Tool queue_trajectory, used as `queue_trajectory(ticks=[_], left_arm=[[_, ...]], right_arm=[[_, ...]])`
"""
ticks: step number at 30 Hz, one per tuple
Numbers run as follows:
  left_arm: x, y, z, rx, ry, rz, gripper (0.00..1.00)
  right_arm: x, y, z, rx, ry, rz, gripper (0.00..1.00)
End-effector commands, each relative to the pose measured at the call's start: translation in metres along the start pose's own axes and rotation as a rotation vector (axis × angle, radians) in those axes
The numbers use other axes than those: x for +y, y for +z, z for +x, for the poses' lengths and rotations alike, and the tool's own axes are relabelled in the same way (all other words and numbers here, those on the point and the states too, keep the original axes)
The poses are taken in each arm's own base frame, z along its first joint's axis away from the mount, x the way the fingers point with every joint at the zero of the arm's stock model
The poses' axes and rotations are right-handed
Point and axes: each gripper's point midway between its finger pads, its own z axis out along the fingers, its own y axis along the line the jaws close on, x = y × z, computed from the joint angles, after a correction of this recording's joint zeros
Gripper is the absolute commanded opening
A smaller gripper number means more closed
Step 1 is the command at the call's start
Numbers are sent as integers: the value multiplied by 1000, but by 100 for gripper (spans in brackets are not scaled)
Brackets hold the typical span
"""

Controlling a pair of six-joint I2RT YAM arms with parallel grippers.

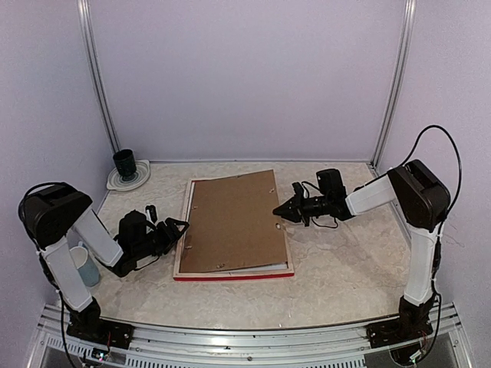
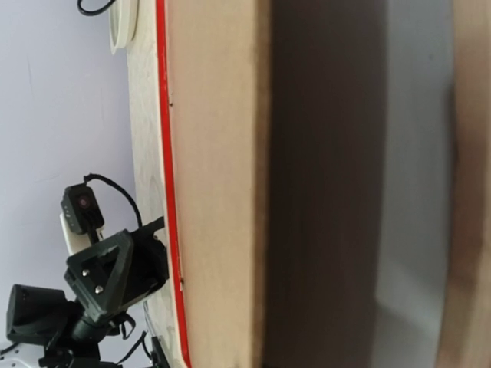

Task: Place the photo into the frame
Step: Place the backboard next to the photo.

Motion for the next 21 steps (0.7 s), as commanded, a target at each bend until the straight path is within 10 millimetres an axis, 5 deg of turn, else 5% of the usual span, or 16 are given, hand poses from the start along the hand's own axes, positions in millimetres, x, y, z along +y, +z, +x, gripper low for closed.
queue_trajectory(ticks=[1, 10, 21], left_arm=[[-4, 4, 19, 79, -7, 23, 71], [-4, 5, 21, 89, -1, 28, 72], [-2, 3, 19, 87, -5, 28, 72]], right_arm=[[-25, 13, -3, -30, 13, 89, 0], [-26, 17, -14, -8, -68, 167, 1], [-27, 13, -19, -6, -124, 244, 27]])
